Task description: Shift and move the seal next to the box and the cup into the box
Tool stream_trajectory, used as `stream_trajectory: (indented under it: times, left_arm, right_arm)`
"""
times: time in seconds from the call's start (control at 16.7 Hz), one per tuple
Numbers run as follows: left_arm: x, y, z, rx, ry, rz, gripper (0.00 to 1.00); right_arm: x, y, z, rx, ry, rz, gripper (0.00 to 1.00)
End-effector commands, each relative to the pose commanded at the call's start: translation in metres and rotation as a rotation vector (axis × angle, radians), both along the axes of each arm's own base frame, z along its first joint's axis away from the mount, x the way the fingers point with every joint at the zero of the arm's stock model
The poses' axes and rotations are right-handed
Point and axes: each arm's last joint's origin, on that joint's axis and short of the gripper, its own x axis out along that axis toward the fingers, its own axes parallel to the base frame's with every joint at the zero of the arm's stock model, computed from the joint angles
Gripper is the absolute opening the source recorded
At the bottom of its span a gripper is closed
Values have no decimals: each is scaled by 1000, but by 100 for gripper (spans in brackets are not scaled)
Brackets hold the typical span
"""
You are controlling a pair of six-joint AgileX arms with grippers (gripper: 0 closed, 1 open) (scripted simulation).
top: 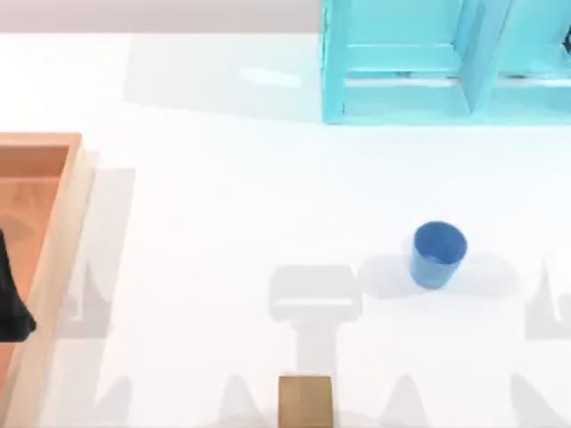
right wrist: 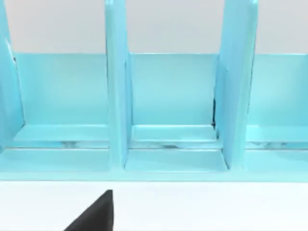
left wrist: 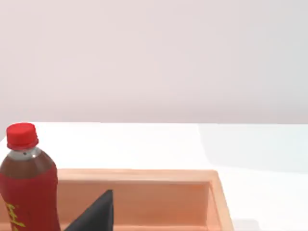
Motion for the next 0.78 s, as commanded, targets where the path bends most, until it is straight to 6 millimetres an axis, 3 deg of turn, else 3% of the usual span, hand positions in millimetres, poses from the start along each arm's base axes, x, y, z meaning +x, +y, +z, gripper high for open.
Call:
stream_trajectory:
  times: [0.36,0.78]
  left_arm:
    - [1,-9,12,-57,75,-98,100]
    - [22,-43,59,-236,491,-260,100]
  right_arm:
    - [0,0,0,0,0,0,100]
    - [0,0,0,0,0,0,100]
